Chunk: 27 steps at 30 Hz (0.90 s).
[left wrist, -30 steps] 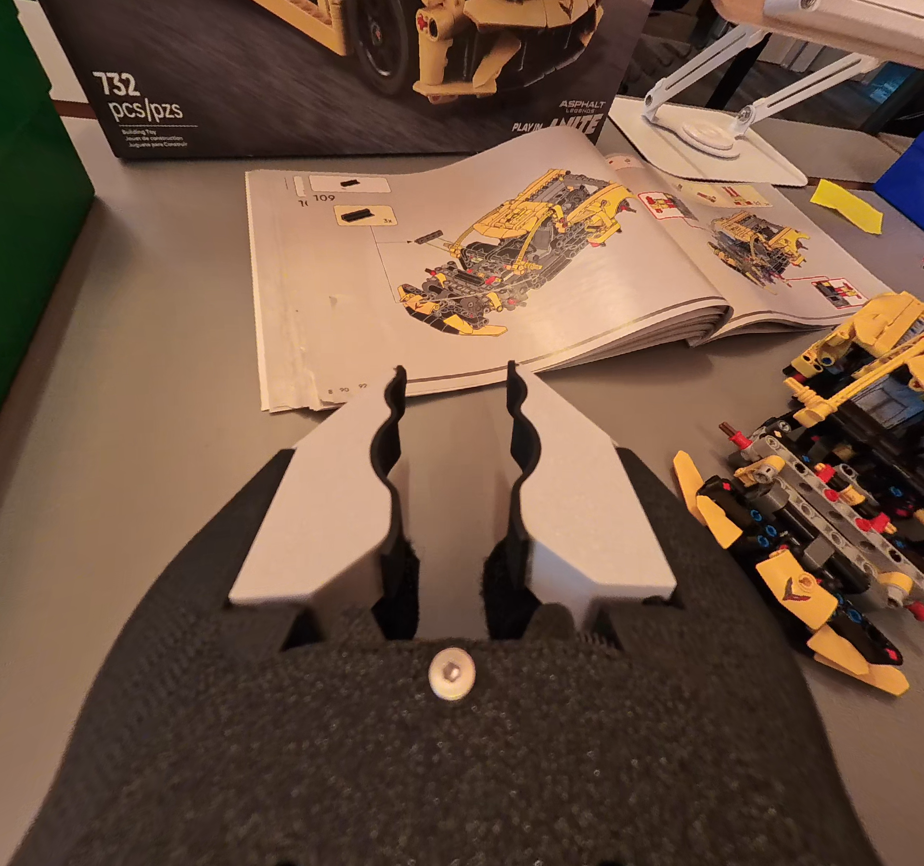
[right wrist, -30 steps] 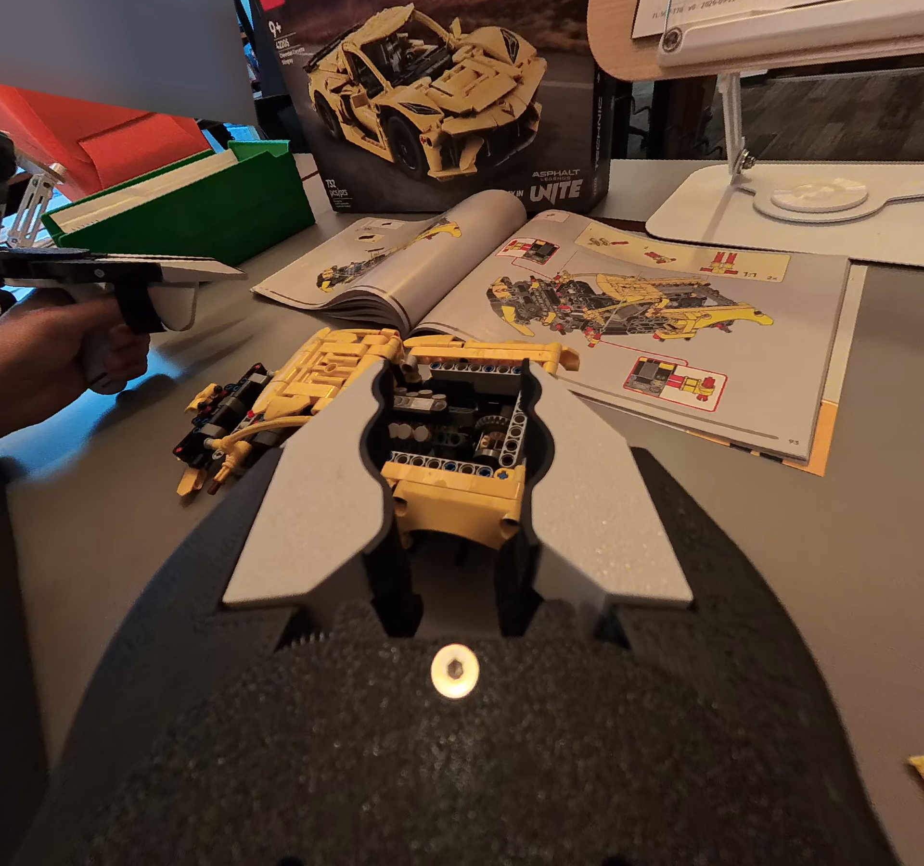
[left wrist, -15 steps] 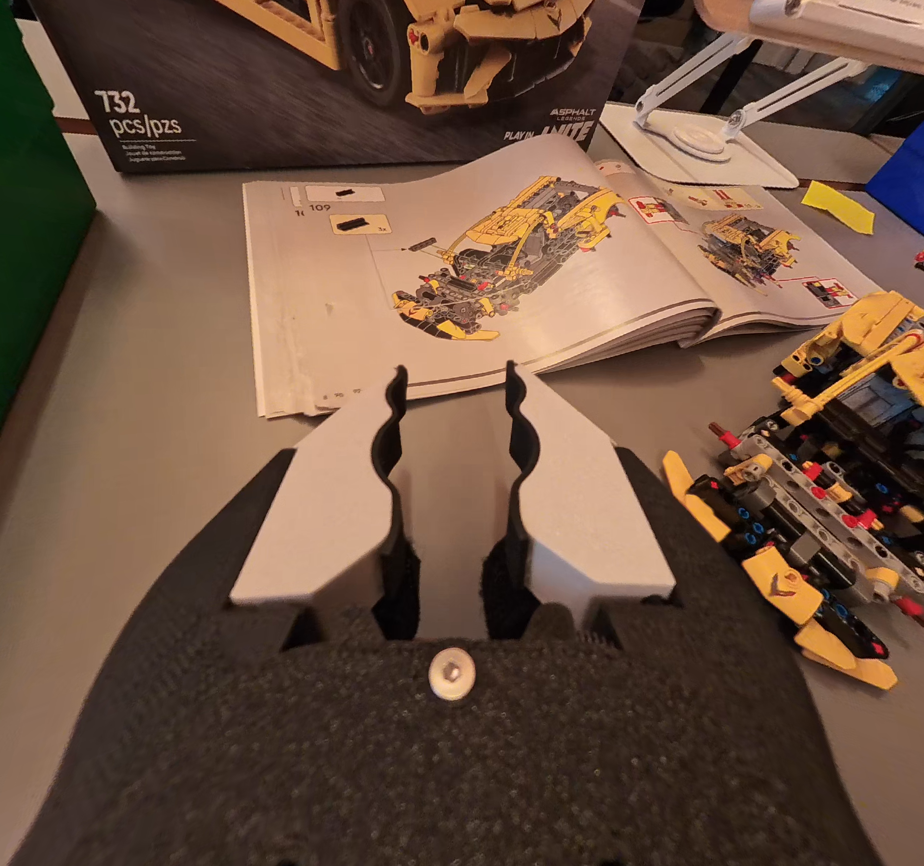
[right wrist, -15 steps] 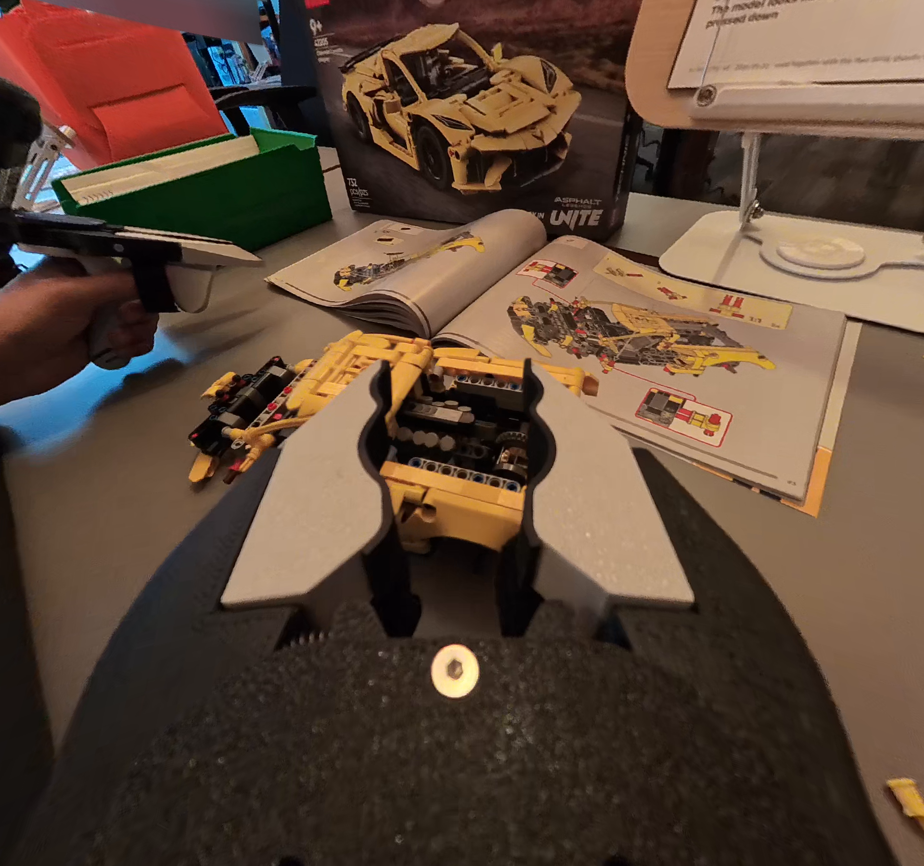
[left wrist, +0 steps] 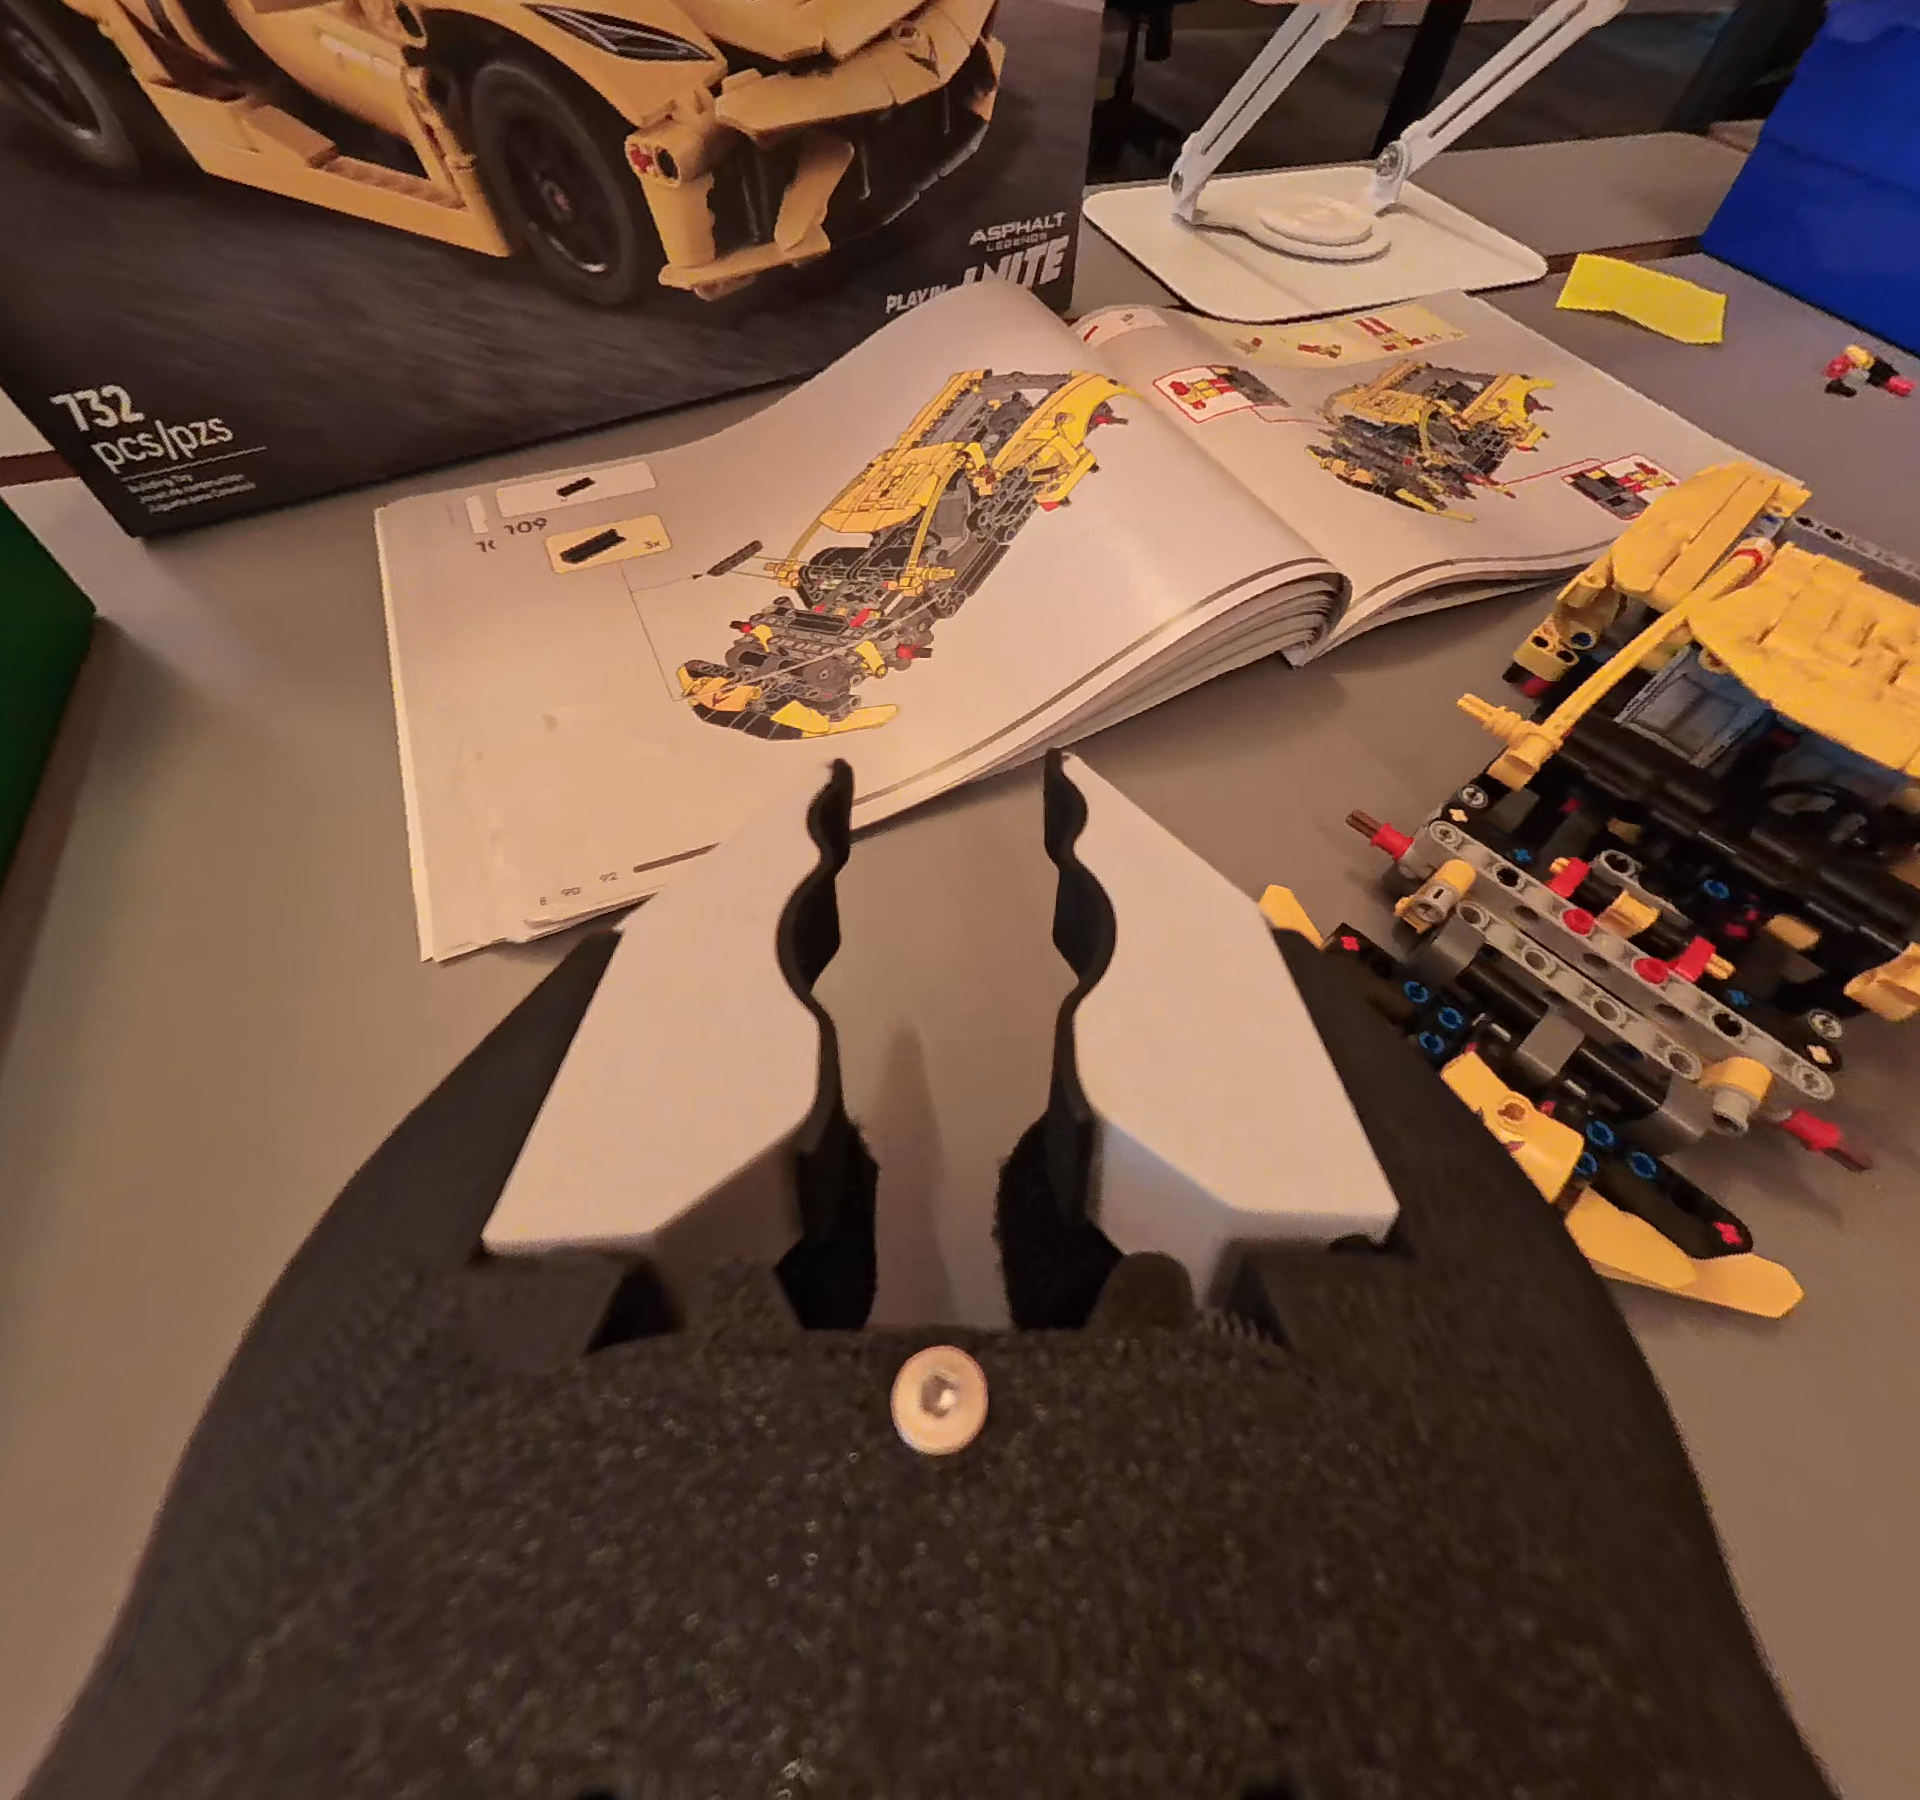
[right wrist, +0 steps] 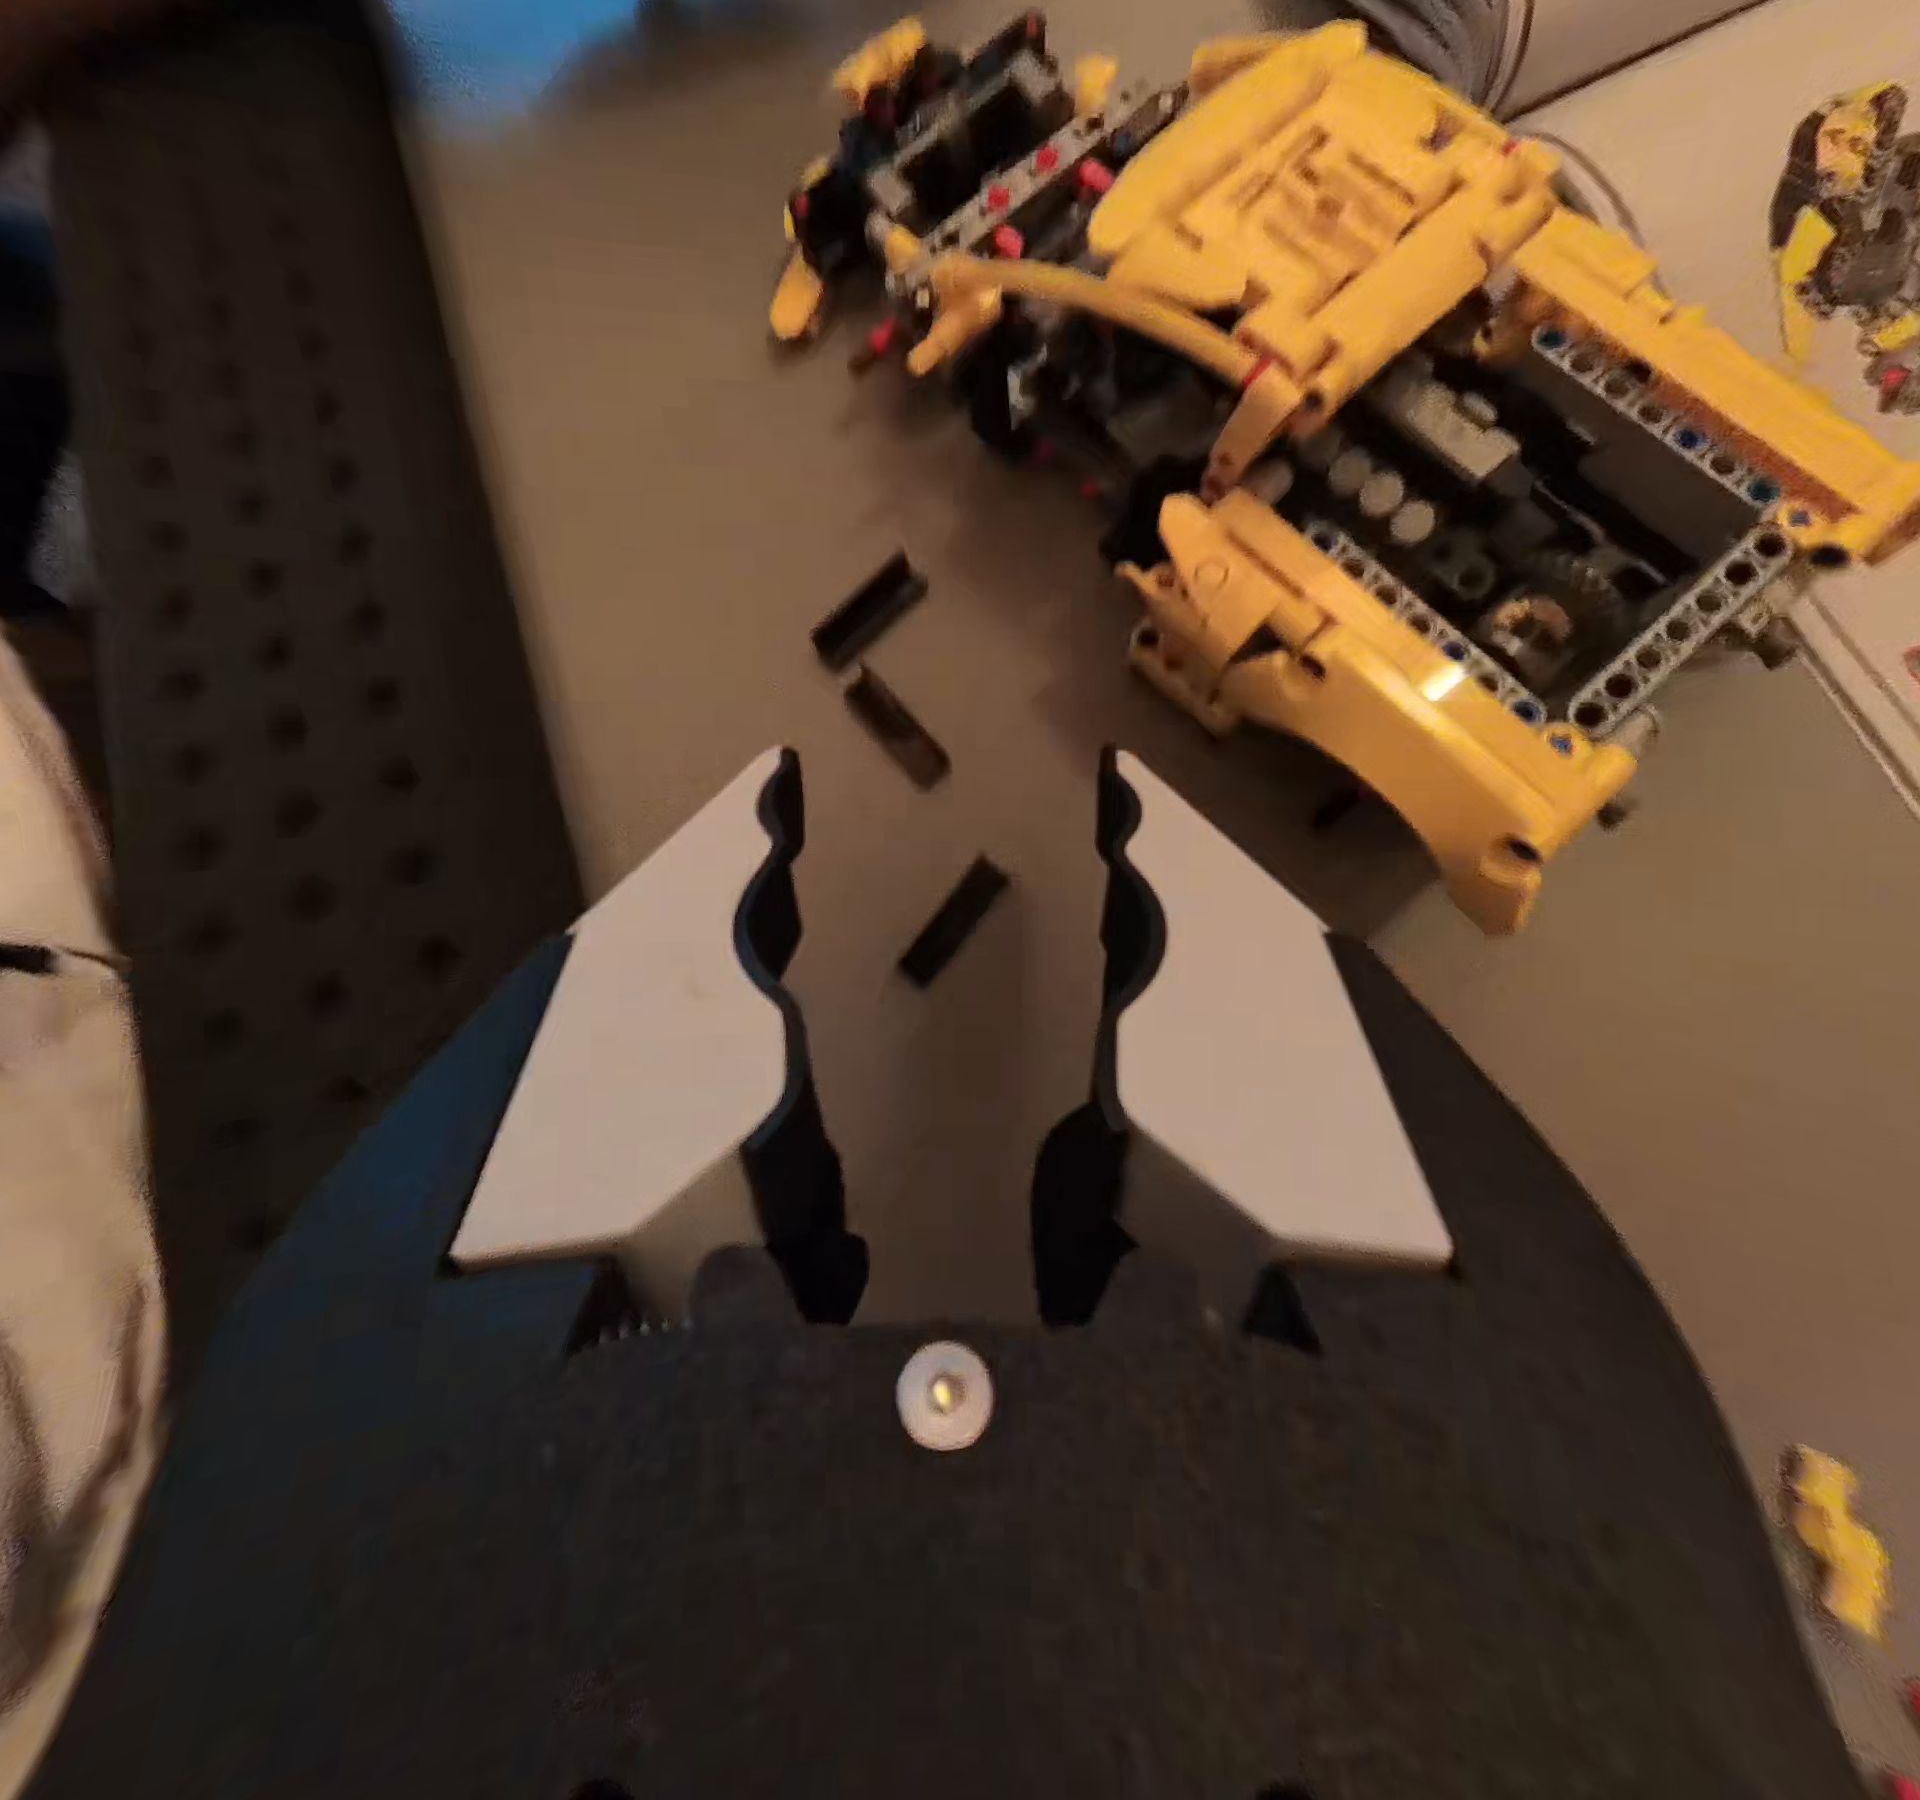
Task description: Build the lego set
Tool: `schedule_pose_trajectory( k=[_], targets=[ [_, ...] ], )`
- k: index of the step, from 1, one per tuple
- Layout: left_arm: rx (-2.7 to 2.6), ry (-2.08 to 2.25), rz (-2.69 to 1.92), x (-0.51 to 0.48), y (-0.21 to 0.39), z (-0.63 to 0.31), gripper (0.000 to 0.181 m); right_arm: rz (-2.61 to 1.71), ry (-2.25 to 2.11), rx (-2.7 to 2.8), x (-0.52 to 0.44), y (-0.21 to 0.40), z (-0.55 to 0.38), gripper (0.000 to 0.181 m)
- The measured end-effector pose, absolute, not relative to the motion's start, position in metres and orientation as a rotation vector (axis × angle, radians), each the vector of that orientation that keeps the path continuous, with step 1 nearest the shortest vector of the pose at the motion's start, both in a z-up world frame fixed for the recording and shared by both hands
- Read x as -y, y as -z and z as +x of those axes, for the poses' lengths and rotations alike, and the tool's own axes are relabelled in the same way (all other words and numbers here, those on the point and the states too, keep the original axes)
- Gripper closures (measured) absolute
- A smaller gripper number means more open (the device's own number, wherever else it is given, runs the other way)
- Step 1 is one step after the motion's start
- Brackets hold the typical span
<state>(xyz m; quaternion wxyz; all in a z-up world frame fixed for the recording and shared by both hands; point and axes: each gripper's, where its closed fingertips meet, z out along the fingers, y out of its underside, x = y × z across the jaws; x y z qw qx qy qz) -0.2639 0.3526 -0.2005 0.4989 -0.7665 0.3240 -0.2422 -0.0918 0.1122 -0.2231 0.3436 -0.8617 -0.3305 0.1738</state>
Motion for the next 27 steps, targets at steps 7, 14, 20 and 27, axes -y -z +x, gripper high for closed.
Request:
schedule_pose_trajectory(
  k=[7,14,20,27],
  targets=[
    [-0.821,0.575,-1.859,-0.349,0.206,-0.262,0.144,-2.476,-0.412,0.899,-0.069,0.261,-0.071,0.13],
    [-0.856,0.565,-1.848,-0.345,0.207,-0.257,0.144,-2.394,-0.62,0.937,-0.065,0.257,-0.12,0.125],
    [-0.878,0.538,-1.843,-0.343,0.209,-0.256,0.144,-2.386,-0.429,0.94,-0.066,0.248,-0.098,0.129],
    [-0.879,0.535,-1.849,-0.345,0.21,-0.256,0.144,-2.33,-0.276,0.846,-0.092,0.259,-0.099,0.132]
  ],
)
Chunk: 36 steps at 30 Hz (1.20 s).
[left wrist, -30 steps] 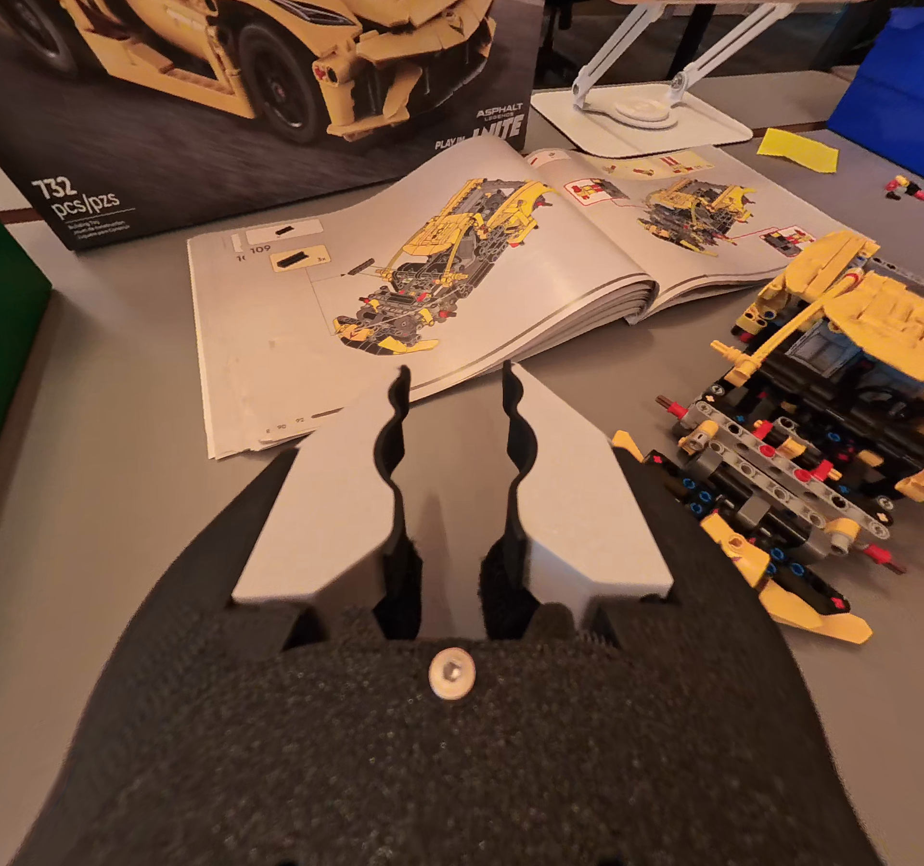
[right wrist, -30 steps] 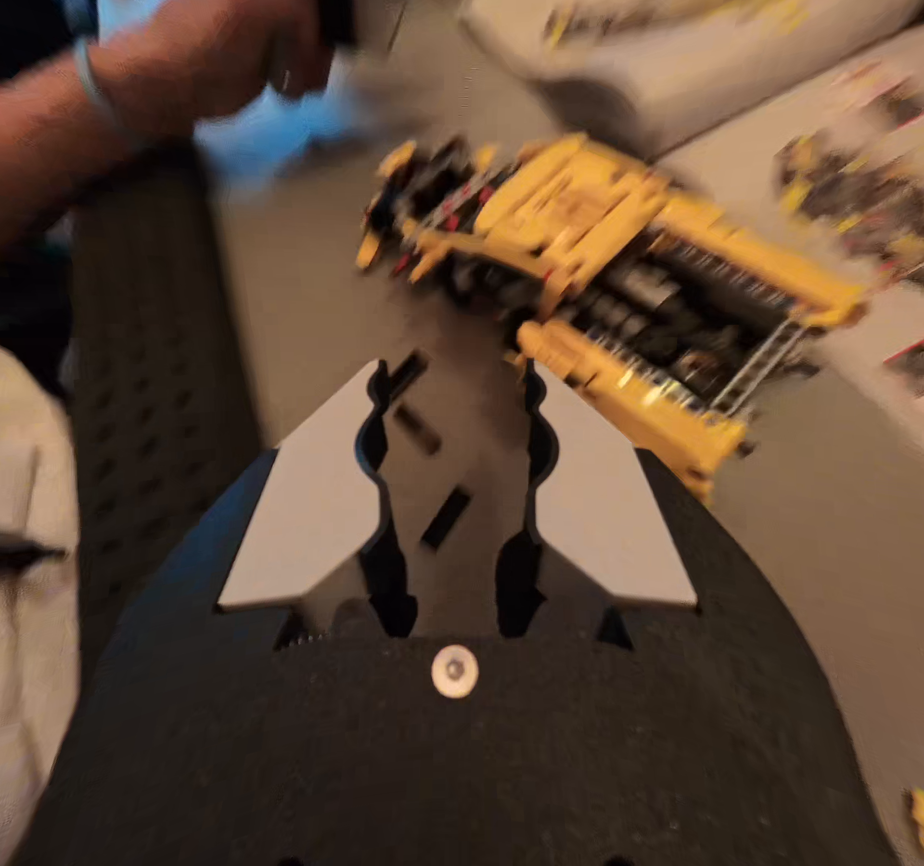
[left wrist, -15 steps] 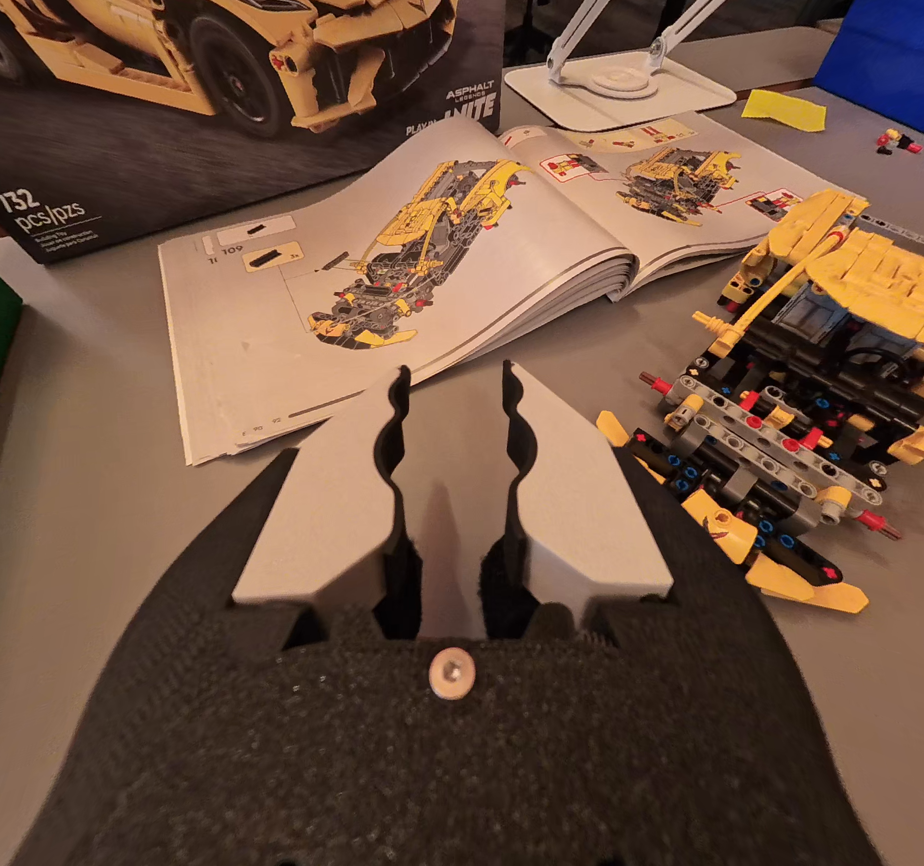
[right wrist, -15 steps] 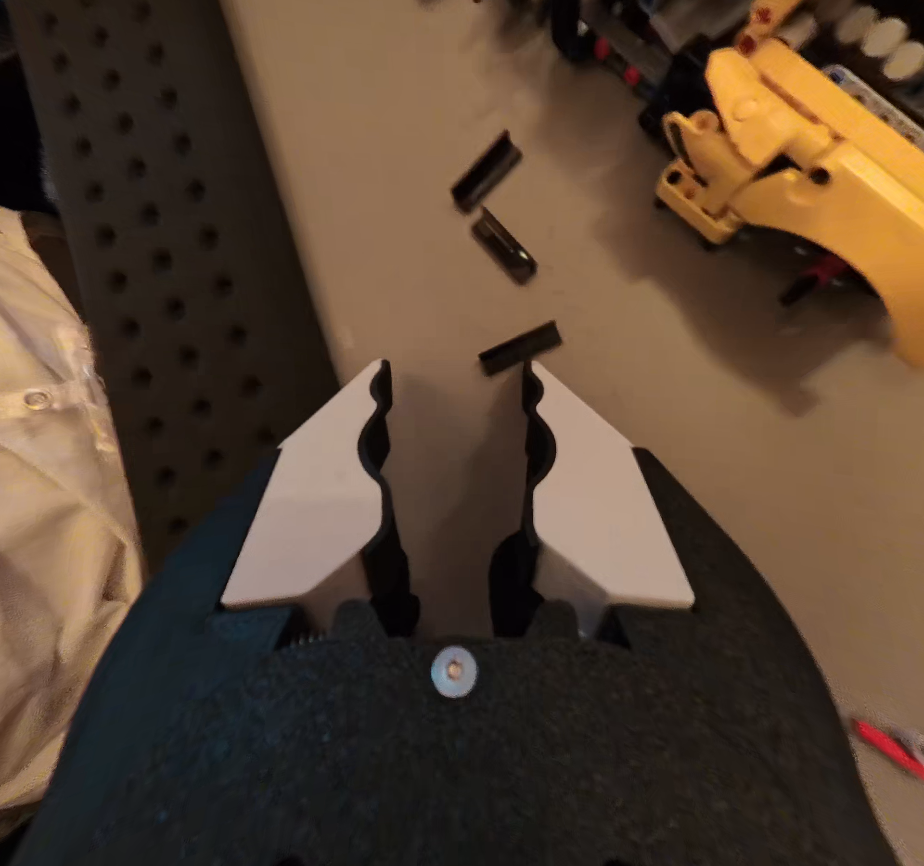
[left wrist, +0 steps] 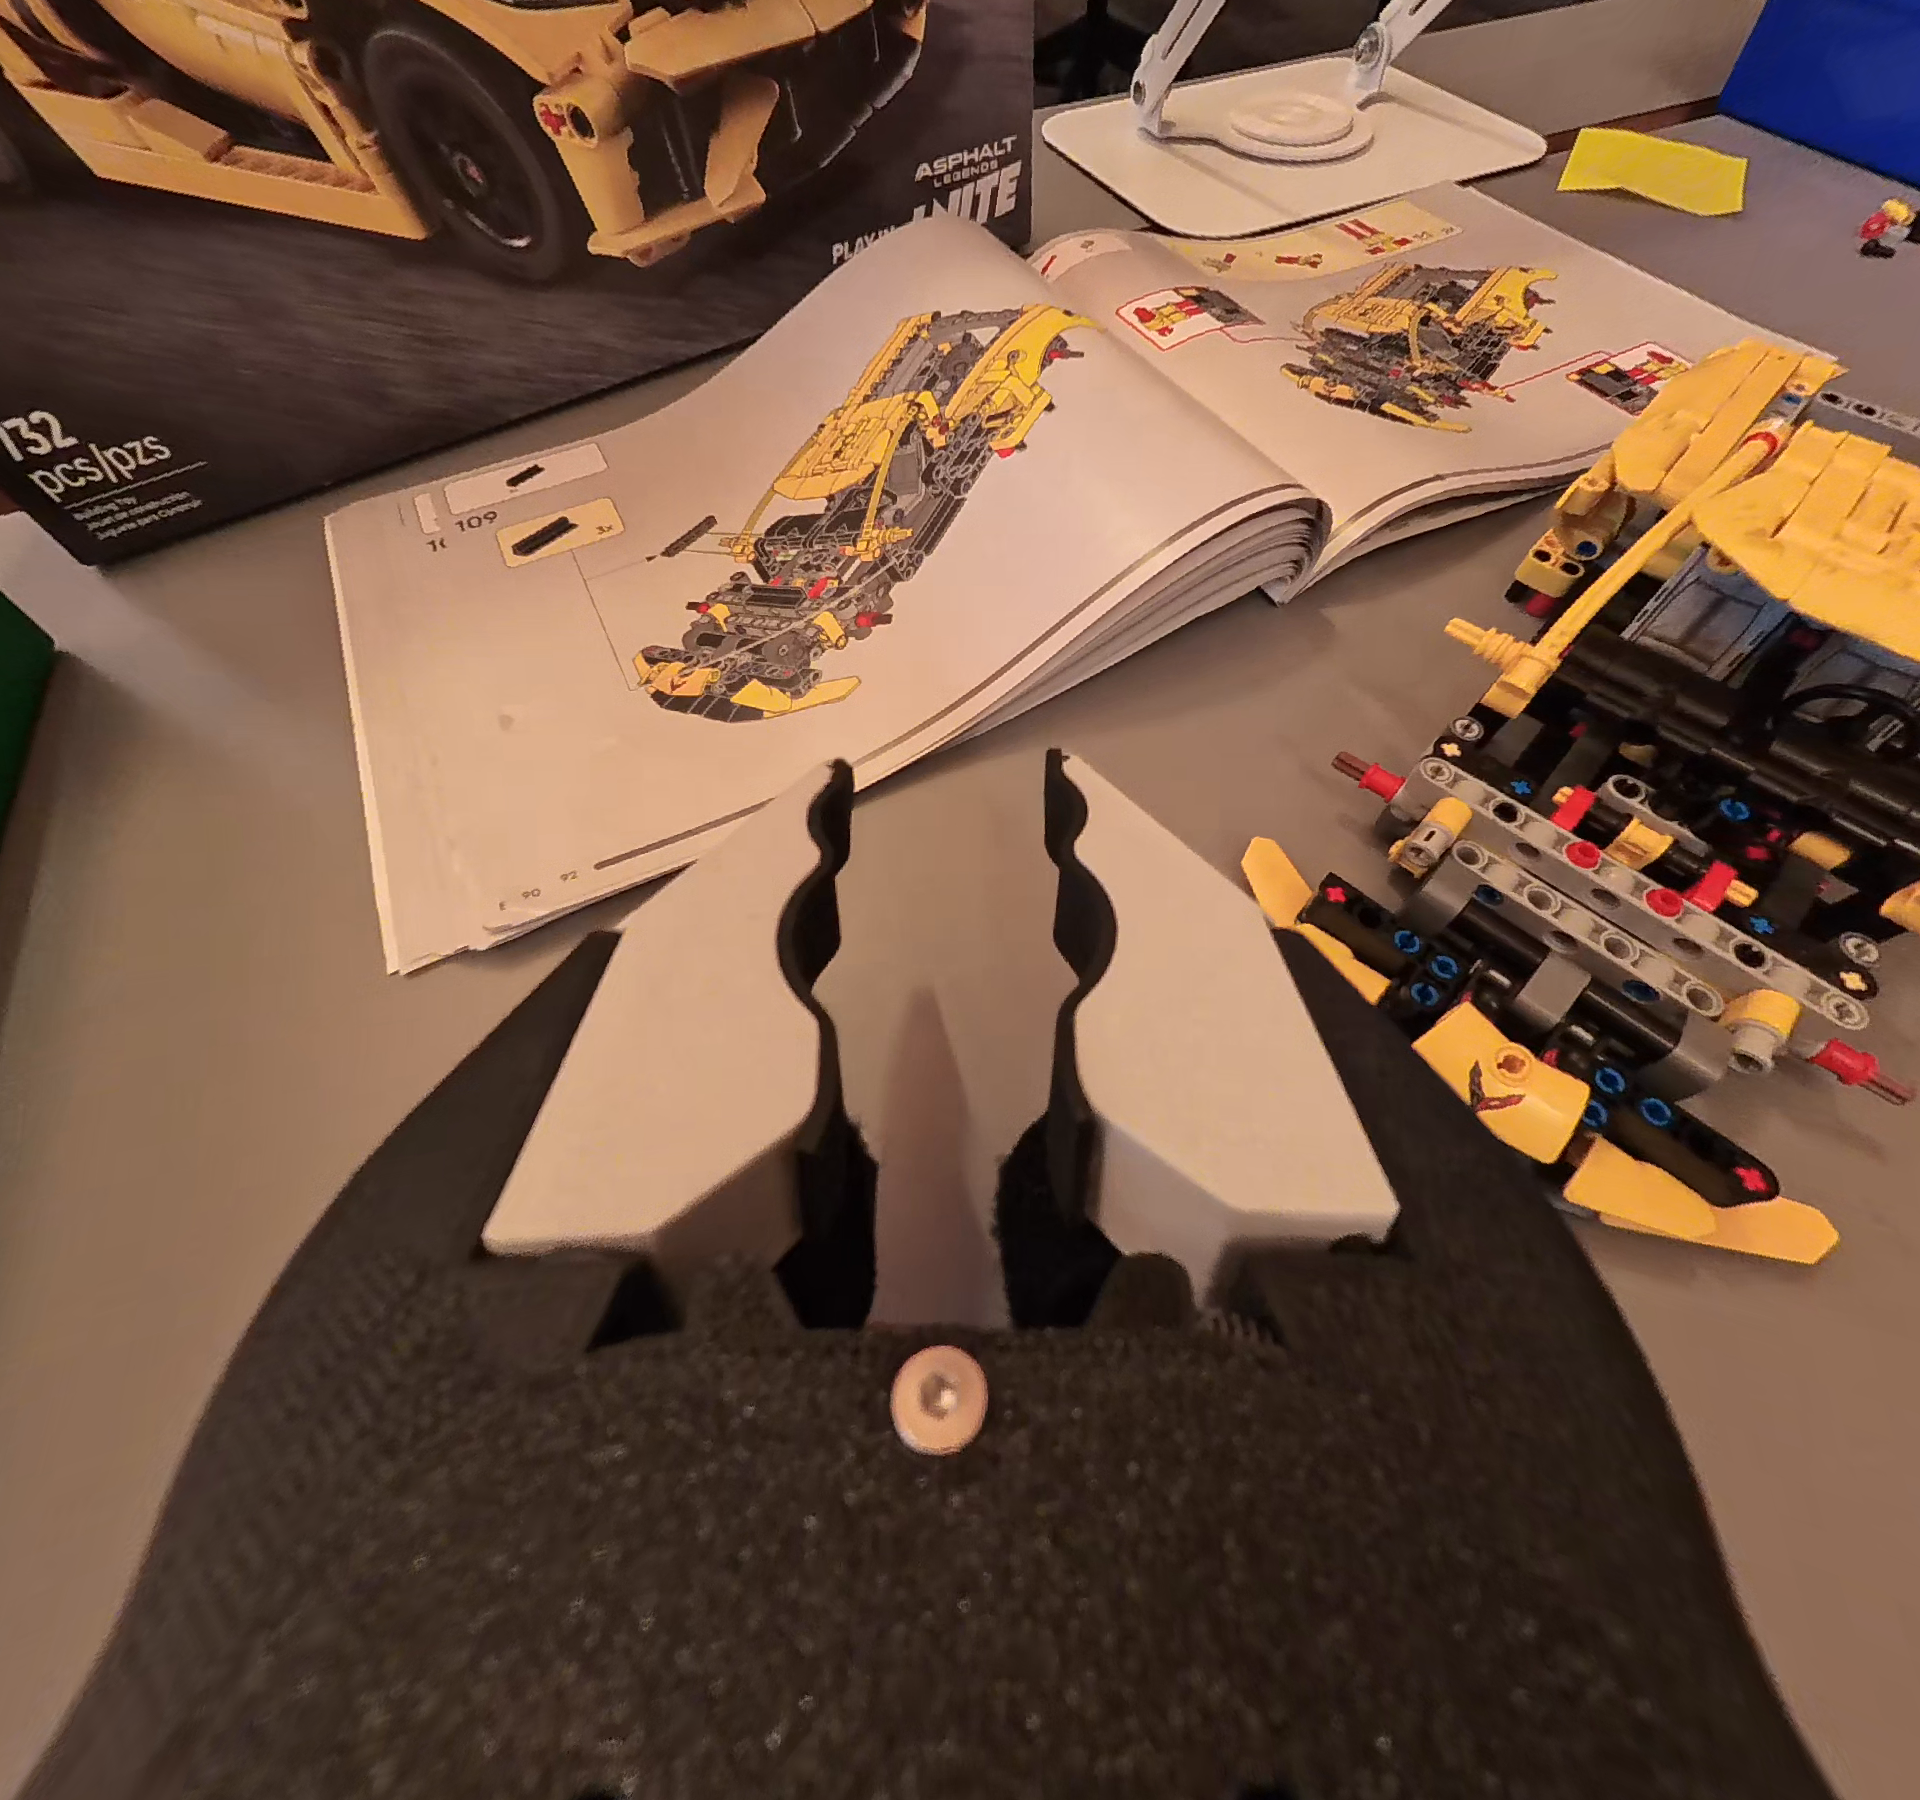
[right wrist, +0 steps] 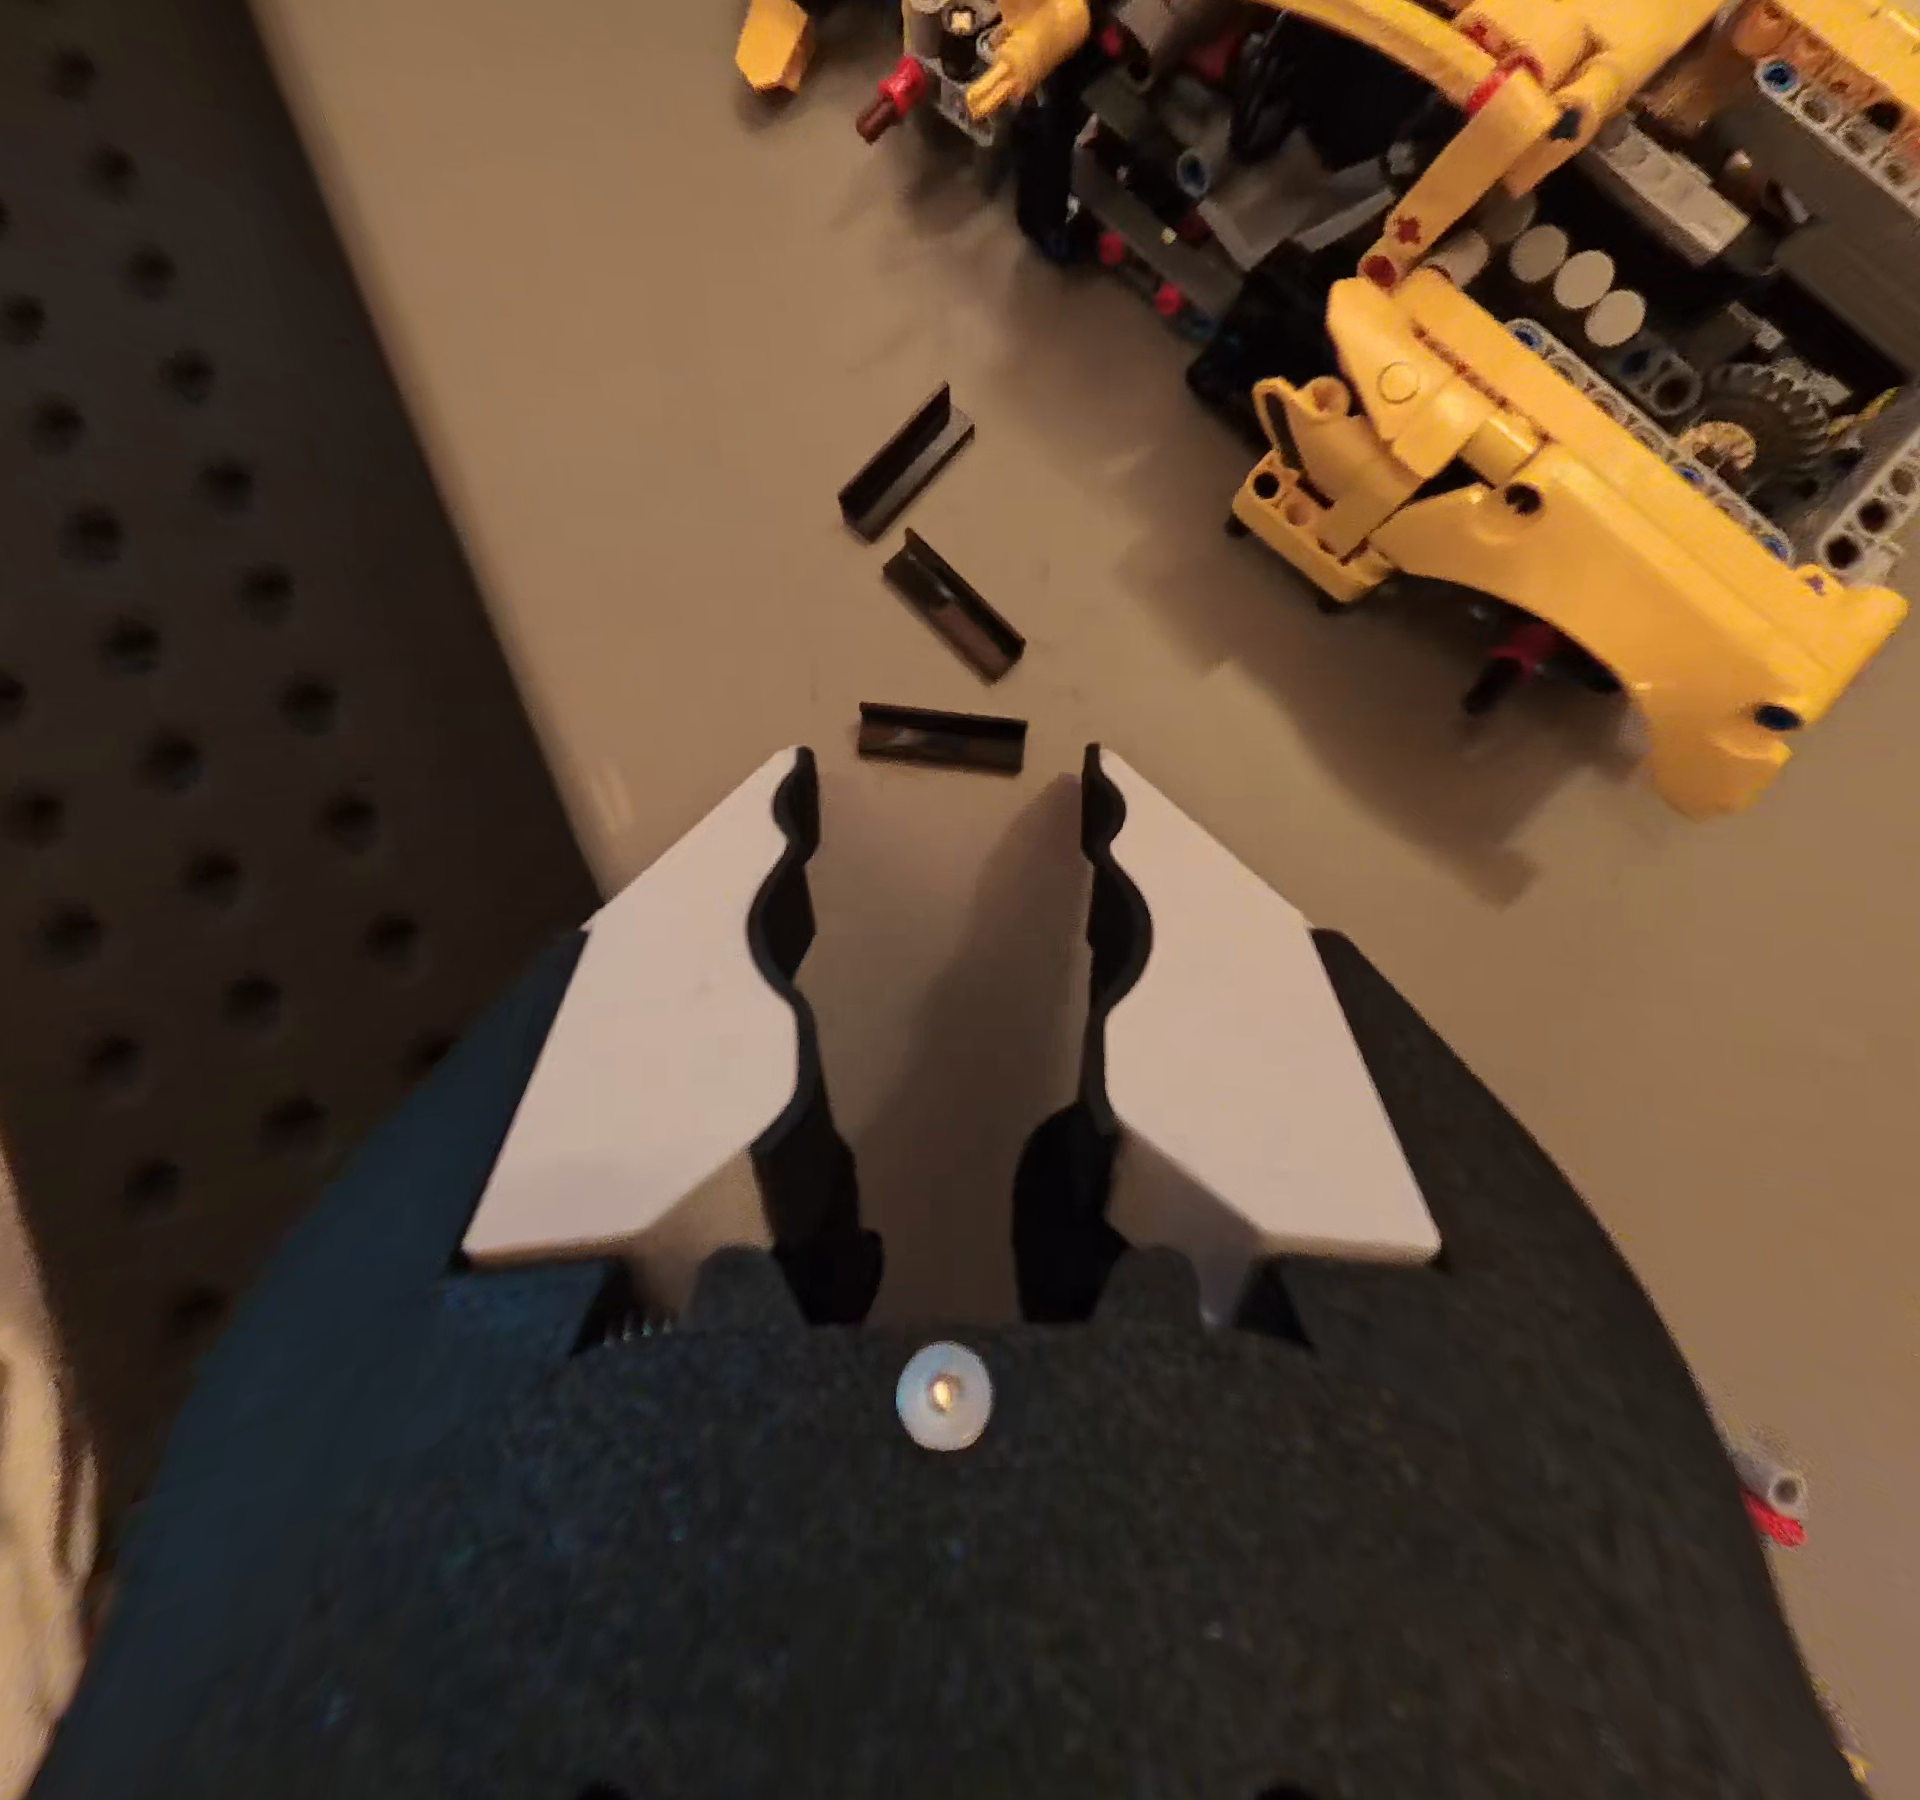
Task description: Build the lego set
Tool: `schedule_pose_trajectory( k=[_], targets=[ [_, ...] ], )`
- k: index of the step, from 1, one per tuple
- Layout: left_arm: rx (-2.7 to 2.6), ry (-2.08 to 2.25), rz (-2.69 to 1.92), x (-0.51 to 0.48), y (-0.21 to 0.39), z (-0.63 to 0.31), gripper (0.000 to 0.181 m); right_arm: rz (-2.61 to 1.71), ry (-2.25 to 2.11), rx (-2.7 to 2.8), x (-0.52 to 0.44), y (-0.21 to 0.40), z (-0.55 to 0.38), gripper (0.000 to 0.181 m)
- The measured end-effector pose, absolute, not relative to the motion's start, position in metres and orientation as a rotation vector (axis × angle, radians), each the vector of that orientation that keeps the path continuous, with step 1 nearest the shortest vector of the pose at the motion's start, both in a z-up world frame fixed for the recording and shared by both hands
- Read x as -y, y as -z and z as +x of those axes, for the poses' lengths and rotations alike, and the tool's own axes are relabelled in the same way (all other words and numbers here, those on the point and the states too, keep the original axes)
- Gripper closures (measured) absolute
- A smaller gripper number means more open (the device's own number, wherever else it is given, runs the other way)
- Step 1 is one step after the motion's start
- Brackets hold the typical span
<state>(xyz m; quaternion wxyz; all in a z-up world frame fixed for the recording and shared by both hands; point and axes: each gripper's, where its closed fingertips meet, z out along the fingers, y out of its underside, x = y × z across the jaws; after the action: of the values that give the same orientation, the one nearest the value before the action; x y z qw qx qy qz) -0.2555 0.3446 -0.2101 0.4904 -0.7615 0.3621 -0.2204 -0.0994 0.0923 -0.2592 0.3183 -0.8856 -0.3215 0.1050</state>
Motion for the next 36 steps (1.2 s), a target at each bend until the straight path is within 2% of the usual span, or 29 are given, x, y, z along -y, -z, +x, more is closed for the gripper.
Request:
schedule_pose_trajectory(
  k=[4,8,11,13,14,16,20,25,26,28,30,36],
  targets=[
    [-0.897,0.556,-1.847,-0.341,0.211,-0.253,0.144,-2.319,-0.257,0.814,-0.093,0.263,-0.106,0.147],
    [-1.016,0.848,-1.801,-0.307,0.203,-0.223,0.139,-2.335,-0.241,0.718,-0.097,0.263,-0.106,0.15],
    [-1.233,1.234,-1.769,-0.255,0.194,-0.199,0.109,-2.354,-0.208,0.624,-0.099,0.256,-0.098,0.15],
    [-1.375,1.174,-1.736,-0.245,0.198,-0.196,0.088,-2.272,-0.212,0.505,-0.112,0.238,-0.099,0.15],
    [-1.448,1.104,-1.714,-0.243,0.203,-0.195,0.086,-2.23,-0.24,0.447,-0.12,0.231,-0.105,0.151],
    [-1.582,1.029,-1.698,-0.238,0.211,-0.191,0.084,-2.235,-0.279,0.401,-0.136,0.234,-0.124,0.151],
    [-1.778,1.079,-1.705,-0.224,0.22,-0.179,0.084,-2.33,-0.071,0.393,-0.161,0.262,-0.128,0.151],
    [-1.9,1.051,-1.707,-0.221,0.235,-0.17,0.082,-2.364,-0.099,0.292,-0.172,0.263,-0.131,0.15],
    [-1.904,1.05,-1.708,-0.221,0.236,-0.169,0.082,-2.365,-0.138,0.27,-0.172,0.262,-0.132,0.148],
    [-1.899,1.054,-1.707,-0.221,0.236,-0.168,0.082,-2.372,-0.195,0.273,-0.166,0.261,-0.133,0.132],
    [-1.889,1.062,-1.703,-0.221,0.236,-0.169,0.082,-2.363,-0.197,0.364,-0.156,0.254,-0.13,0.131],
    [-1.856,1.075,-1.72,-0.222,0.242,-0.17,0.084,-2.12,-0.228,1.05,-0.149,0.236,-0.141,0.146]
  ],
)
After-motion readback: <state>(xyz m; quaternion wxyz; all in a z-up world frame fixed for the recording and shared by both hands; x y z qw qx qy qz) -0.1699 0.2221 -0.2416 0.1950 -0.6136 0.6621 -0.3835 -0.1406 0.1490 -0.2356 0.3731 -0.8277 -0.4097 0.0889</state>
